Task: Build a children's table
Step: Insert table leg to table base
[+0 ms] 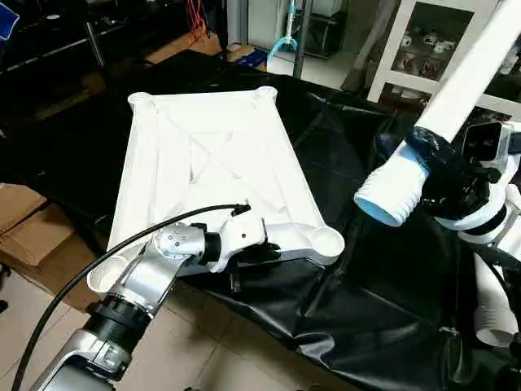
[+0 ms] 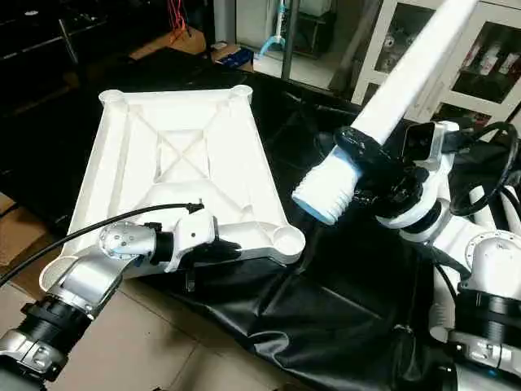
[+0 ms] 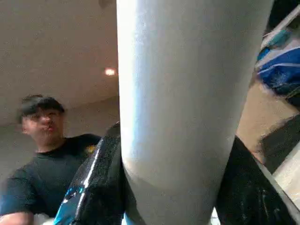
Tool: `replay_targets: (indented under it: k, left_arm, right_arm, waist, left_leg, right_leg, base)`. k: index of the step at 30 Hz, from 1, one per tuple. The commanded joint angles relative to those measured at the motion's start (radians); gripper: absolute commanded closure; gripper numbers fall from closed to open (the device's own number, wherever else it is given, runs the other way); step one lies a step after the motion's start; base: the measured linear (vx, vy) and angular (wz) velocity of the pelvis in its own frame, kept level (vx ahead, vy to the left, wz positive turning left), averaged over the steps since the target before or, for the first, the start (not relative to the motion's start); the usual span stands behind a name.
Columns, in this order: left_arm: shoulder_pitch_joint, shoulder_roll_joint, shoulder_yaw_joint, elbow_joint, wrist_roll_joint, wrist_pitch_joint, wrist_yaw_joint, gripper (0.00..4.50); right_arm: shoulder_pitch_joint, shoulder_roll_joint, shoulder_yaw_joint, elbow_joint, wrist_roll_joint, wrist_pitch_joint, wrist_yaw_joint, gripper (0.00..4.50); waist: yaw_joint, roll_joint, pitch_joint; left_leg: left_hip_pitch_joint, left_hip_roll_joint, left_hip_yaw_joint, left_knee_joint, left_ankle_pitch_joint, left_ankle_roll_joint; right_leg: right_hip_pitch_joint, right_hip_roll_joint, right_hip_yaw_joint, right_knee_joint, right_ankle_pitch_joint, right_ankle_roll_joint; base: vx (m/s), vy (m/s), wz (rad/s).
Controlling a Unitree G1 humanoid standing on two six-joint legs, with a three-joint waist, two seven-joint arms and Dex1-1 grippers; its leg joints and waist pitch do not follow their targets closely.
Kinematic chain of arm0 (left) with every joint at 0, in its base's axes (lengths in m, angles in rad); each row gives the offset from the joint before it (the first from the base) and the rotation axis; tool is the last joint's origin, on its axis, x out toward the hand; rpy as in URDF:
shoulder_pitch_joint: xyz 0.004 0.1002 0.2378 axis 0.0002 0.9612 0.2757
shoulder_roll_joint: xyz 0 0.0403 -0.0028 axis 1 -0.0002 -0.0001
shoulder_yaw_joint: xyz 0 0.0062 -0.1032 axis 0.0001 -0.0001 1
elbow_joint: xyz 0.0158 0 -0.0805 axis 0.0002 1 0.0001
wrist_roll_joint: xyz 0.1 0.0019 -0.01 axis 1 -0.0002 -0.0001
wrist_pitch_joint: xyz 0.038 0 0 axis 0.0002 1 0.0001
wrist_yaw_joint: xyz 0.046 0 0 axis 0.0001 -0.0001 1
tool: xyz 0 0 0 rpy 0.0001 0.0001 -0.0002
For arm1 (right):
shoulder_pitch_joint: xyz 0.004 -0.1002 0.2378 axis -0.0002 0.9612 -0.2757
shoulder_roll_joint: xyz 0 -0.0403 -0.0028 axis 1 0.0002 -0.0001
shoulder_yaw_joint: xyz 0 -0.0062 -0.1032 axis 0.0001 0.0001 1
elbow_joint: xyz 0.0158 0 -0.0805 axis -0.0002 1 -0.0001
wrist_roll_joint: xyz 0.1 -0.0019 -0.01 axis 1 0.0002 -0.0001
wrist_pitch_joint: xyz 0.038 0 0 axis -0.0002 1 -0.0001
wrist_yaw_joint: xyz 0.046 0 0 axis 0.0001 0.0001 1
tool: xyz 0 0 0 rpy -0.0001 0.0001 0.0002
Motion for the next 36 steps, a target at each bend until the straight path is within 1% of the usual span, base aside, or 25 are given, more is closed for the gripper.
replay_targets:
  k: [1,2,3,4,5,6,7,8,9,10,11,12,14,16,18,20,23,25,28,29,31,33,34,35,36]
  left_arm:
    - [0.017,-0.006,-0.008,-0.041,-0.013,0.000,-0.006,4.50]
    - [0.020,-0.007,-0.007,-0.043,-0.010,-0.001,-0.001,4.50]
    - [0.026,-0.010,-0.007,-0.046,-0.002,-0.006,0.016,4.50]
    - [0.026,-0.010,-0.007,-0.046,-0.002,-0.006,0.016,4.50]
    - [0.038,-0.017,-0.013,-0.051,0.008,-0.011,0.035,4.50]
    - [0.040,-0.019,-0.014,-0.052,0.010,-0.012,0.039,4.50]
    - [0.044,-0.022,-0.017,-0.053,0.013,-0.015,0.044,4.50]
    - [0.048,-0.024,-0.021,-0.056,0.016,-0.017,0.045,4.50]
    - [0.050,-0.025,-0.023,-0.060,0.017,-0.017,0.047,4.50]
    - [0.051,-0.026,-0.023,-0.061,0.017,-0.017,0.047,4.50]
    - [0.052,-0.027,-0.022,-0.067,0.015,-0.014,0.048,4.50]
    - [0.051,-0.027,-0.022,-0.069,0.014,-0.014,0.049,4.50]
    - [0.052,-0.026,-0.021,-0.070,0.015,-0.014,0.049,4.50]
    - [0.057,-0.023,-0.019,-0.075,0.019,-0.014,0.050,4.50]
    - [0.060,-0.021,-0.018,-0.079,0.021,-0.013,0.050,4.50]
    - [0.062,-0.019,-0.018,-0.080,0.021,-0.012,0.048,4.50]
    - [0.053,-0.012,-0.016,-0.076,0.020,-0.008,0.043,4.50]
    - [0.046,-0.012,-0.013,-0.070,0.019,-0.009,0.044,4.50]
    - [0.037,-0.017,-0.008,-0.048,0.026,-0.021,0.057,4.50]
    - [0.035,-0.018,-0.007,-0.042,0.030,-0.023,0.063,4.50]
    - [0.031,-0.021,-0.004,-0.038,0.028,-0.017,0.063,4.50]
    - [0.029,-0.023,-0.003,-0.038,0.026,-0.014,0.062,4.50]
    - [0.028,-0.023,-0.003,-0.038,0.025,-0.014,0.062,4.50]
    - [0.026,-0.023,-0.002,-0.035,0.025,-0.015,0.061,4.50]
    - [0.023,-0.022,-0.001,-0.032,0.024,-0.016,0.060,4.50]
  right_arm:
    - [0.019,0.010,0.039,-0.066,-0.126,-0.085,-0.057,2.62]
    - [0.033,0.010,0.089,-0.085,-0.228,-0.160,-0.073,2.62]
    - [0.064,0.004,0.229,-0.104,-0.485,-0.354,-0.125,2.62]
    - [0.064,0.004,0.229,-0.104,-0.485,-0.354,-0.125,2.62]
    - [0.100,0.007,0.382,-0.077,-0.754,-0.618,-0.164,2.62]
    - [0.105,0.009,0.405,-0.069,-0.792,-0.660,-0.170,2.62]
    - [0.117,0.014,0.447,-0.046,-0.858,-0.741,-0.174,2.62]
    - [0.128,0.029,0.456,-0.029,-0.880,-0.790,-0.168,2.62]
    - [0.139,0.051,0.455,-0.017,-0.884,-0.826,-0.167,2.62]
    - [0.142,0.056,0.456,-0.015,-0.888,-0.836,-0.166,2.62]
    - [0.151,0.071,0.455,-0.010,-0.903,-0.865,-0.168,2.62]
    - [0.156,0.081,0.455,0.002,-0.924,-0.897,-0.173,2.62]
    - [0.159,0.086,0.457,0.013,-0.937,-0.915,-0.174,2.62]
    - [0.162,0.099,0.478,0.084,-0.996,-1.017,-0.173,2.62]
    - [0.160,0.105,0.479,0.116,-1.014,-1.059,-0.170,2.62]
    - [0.159,0.105,0.479,0.133,-1.021,-1.070,-0.162,2.62]
    - [0.163,0.086,0.502,0.146,-1.052,-1.082,-0.123,2.62]
    - [0.164,0.090,0.499,0.146,-1.049,-1.085,-0.108,2.62]
    - [0.182,0.091,0.511,0.135,-1.046,-1.104,-0.068,2.62]
    - [0.191,0.089,0.516,0.126,-1.042,-1.106,-0.056,2.62]
    - [0.210,0.080,0.527,0.108,-1.044,-1.113,-0.035,2.62]
    - [0.222,0.070,0.529,0.097,-1.043,-1.100,-0.019,2.62]
    - [0.225,0.063,0.532,0.094,-1.047,-1.099,-0.014,2.62]
    - [0.226,0.054,0.537,0.095,-1.059,-1.107,-0.009,2.62]
    - [0.225,0.050,0.539,0.097,-1.069,-1.114,-0.004,2.62]
  waist:
    - [0.007,-0.018,-0.070]
    - [0.005,-0.019,-0.069]
    - [0.006,-0.018,-0.068]
    - [0.005,-0.014,-0.067]
    - [0.003,-0.012,-0.066]
    - [-0.001,-0.012,-0.064]
    - [-0.005,-0.015,-0.063]
    - [-0.004,-0.015,-0.066]
    - [-0.004,-0.014,-0.066]
    - [-0.007,-0.015,-0.065]
    - [-0.005,-0.011,-0.065]
    - [-0.008,-0.011,-0.066]
    - [-0.008,-0.011,-0.067]
    - [-0.008,-0.011,-0.068]
    - [-0.009,-0.010,-0.067]
    - [-0.009,-0.011,-0.067]
    - [-0.010,-0.011,-0.067]
    - [-0.010,-0.016,-0.068]
    - [-0.010,-0.014,-0.068]
    - [-0.009,-0.008,-0.068]
    - [-0.009,-0.011,-0.068]
    - [-0.008,-0.008,-0.066]
    - [-0.010,-0.010,-0.066]
    - [-0.009,-0.005,-0.065]
    - [-0.010,-0.007,-0.064]
  left_leg:
    - [0.000,0.031,-0.001,-0.069,0.090,0.085]
    - [-0.001,0.029,-0.001,-0.069,0.093,0.080]
    - [-0.001,0.030,0.000,-0.069,0.085,0.069]
    - [-0.003,0.030,-0.001,-0.068,0.088,0.049]
    - [-0.002,0.027,-0.001,-0.070,0.064,0.012]
    - [0.000,0.026,0.001,-0.073,0.022,-0.014]
    - [-0.002,0.023,0.002,-0.075,0.001,-0.013]
    - [-0.002,0.025,0.001,-0.078,-0.022,-0.006]
    - [0.003,0.028,0.003,-0.079,-0.037,0.012]
    - [-0.005,0.029,-0.002,-0.082,-0.033,0.025]
    - [-0.002,0.029,-0.001,-0.082,-0.032,0.032]
    - [-0.001,0.030,-0.001,-0.080,-0.019,0.050]
    - [-0.002,0.030,-0.001,-0.079,-0.011,0.060]
    - [0.000,0.031,0.000,-0.078,-0.008,0.072]
    - [-0.003,0.030,0.001,-0.078,-0.015,0.075]
    - [-0.002,0.030,0.000,-0.078,-0.014,0.080]
    - [-0.001,0.031,-0.001,-0.077,-0.010,0.093]
    - [-0.001,0.032,0.000,-0.075,-0.002,0.104]
    - [-0.001,0.032,0.000,-0.075,-0.003,0.113]
    - [0.001,0.033,-0.001,-0.075,-0.005,0.115]
    - [0.001,0.034,-0.001,-0.075,-0.015,0.114]
    - [0.002,0.034,-0.002,-0.078,-0.036,0.106]
    - [0.001,0.034,-0.002,-0.078,-0.042,0.104]
    - [0.002,0.034,-0.003,-0.079,-0.051,0.098]
    - [0.002,0.034,-0.003,-0.080,-0.059,0.090]
  right_leg:
    - [0.076,-0.058,0.044,-0.064,-0.048,-0.204]
    - [0.076,-0.056,0.043,-0.066,-0.050,-0.200]
    - [0.074,-0.057,0.043,-0.067,-0.059,-0.192]
    - [0.071,-0.057,0.041,-0.067,-0.071,-0.183]
    - [0.069,-0.060,0.041,-0.073,-0.108,-0.166]
    - [0.068,-0.061,0.042,-0.079,-0.145,-0.155]
    - [0.073,-0.057,0.044,-0.082,-0.155,-0.153]
    - [0.075,-0.056,0.045,-0.082,-0.155,-0.156]
    - [0.071,-0.054,0.049,-0.082,-0.133,-0.165]
    - [0.078,-0.053,0.048,-0.076,-0.111,-0.172]
    - [0.076,-0.052,0.048,-0.077,-0.102,-0.175]
    - [0.076,-0.051,0.049,-0.073,-0.061,-0.189]
    - [0.076,-0.051,0.049,-0.070,-0.042,-0.199]
    - [0.075,-0.053,0.048,-0.069,-0.027,-0.216]
    - [0.077,-0.054,0.049,-0.070,-0.029,-0.222]
    - [0.079,-0.052,0.049,-0.069,-0.026,-0.223]
    - [0.080,-0.052,0.049,-0.067,-0.014,-0.228]
    - [0.080,-0.052,0.050,-0.065,-0.004,-0.232]
    - [0.080,-0.052,0.049,-0.066,-0.007,-0.234]
    - [0.078,-0.053,0.049,-0.065,-0.007,-0.236]
    - [0.079,-0.053,0.049,-0.068,-0.014,-0.235]
    - [0.079,-0.053,0.048,-0.071,-0.042,-0.230]
    - [0.080,-0.052,0.048,-0.072,-0.050,-0.227]
    - [0.079,-0.053,0.048,-0.074,-0.064,-0.225]
    - [0.079,-0.052,0.048,-0.076,-0.073,-0.222]
  base:
    - [0.000,0.000,0.00]
    - [0.000,0.000,0.00]
    - [0.000,0.000,0.00]
    - [0.000,0.000,0.00]
    - [0.000,0.000,0.00]
    - [0.000,0.000,0.00]
    - [0.000,0.000,0.00]
    - [0.000,0.000,0.00]
    - [0.000,0.000,0.00]
    - [0.000,0.000,0.00]
    - [0.000,0.000,0.00]
    - [0.000,0.000,0.00]
    - [0.000,0.000,0.00]
    - [0.000,0.000,0.00]
    - [0.000,0.000,0.00]
    - [0.000,0.000,0.00]
    - [0.000,0.000,0.00]
    - [0.000,0.000,0.00]
    - [0.000,0.000,0.00]
    - [0.000,0.000,0.00]
    - [0.000,0.000,0.00]
    - [0.000,0.000,0.00]
    - [0.000,0.000,0.00]
    - [0.000,0.000,0.00]
    - [0.000,0.000,0.00]
